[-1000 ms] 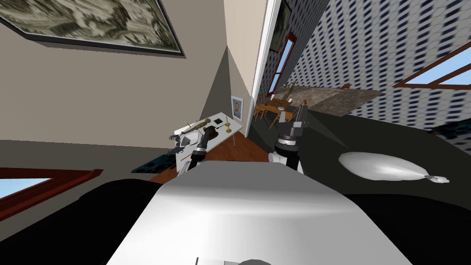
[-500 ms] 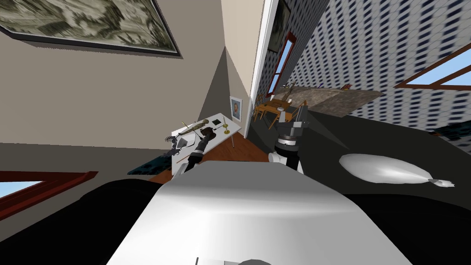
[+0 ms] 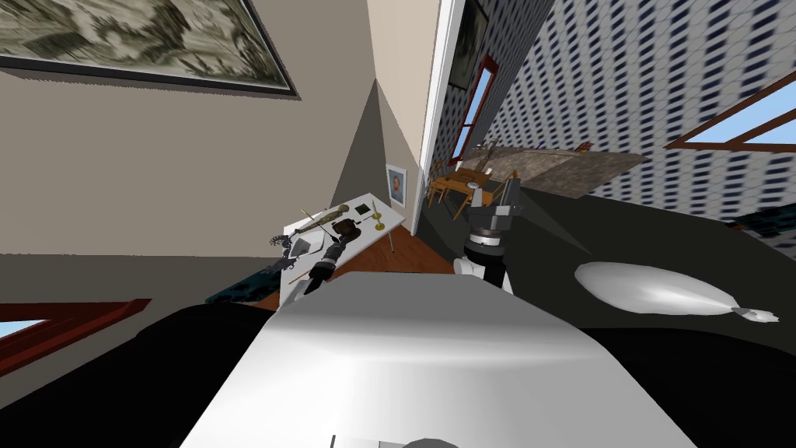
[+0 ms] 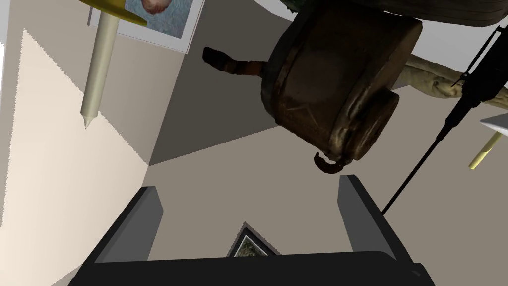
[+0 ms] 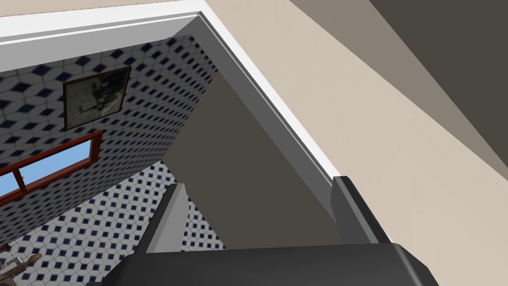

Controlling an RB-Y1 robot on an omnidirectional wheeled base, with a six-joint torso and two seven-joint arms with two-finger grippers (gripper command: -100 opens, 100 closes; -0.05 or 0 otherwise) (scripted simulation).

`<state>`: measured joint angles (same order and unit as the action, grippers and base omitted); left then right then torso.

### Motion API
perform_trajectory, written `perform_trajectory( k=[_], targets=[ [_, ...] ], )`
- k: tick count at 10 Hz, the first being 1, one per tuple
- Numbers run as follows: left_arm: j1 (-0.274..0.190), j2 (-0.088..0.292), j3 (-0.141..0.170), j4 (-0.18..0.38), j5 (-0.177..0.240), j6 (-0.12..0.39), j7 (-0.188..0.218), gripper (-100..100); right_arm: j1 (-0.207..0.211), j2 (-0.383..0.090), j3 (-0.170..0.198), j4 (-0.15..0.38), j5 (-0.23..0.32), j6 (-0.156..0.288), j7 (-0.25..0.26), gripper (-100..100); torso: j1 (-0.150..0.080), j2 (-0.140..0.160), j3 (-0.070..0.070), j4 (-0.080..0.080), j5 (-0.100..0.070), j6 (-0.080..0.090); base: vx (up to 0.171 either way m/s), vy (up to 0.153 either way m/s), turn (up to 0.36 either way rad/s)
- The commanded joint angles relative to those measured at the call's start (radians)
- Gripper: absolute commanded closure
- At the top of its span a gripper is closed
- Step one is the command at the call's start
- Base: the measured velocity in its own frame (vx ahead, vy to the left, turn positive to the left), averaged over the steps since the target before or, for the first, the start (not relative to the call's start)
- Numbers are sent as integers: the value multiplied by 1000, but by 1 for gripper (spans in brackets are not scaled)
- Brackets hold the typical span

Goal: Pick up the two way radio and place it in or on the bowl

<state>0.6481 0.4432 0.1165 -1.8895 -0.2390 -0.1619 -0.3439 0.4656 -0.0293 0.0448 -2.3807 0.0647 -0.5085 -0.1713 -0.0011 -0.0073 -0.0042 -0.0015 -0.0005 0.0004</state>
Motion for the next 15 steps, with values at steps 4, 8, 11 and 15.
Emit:
perform_trajectory(
  k=[4,8,11,15],
  targets=[
    [21,70,67,94,-66,99,-21,-100,0,0,0,0,0,0,0,0,-1,0,0,0,0,0,104,-37,-27],
    [15,120,118,185,-116,161,-24,-100,0,0,0,0,0,0,0,0,0,1,0,0,0,0,95,-21,-28],
    [7,159,162,260,-158,210,-19,-100,0,0,0,0,0,0,0,0,1,-1,0,0,0,0,112,-9,-35],
    [-47,152,154,281,-155,227,-23,-100,0,0,0,0,0,0,0,0,8,2,1,0,4,3,-14,5,-52]
  ],
)
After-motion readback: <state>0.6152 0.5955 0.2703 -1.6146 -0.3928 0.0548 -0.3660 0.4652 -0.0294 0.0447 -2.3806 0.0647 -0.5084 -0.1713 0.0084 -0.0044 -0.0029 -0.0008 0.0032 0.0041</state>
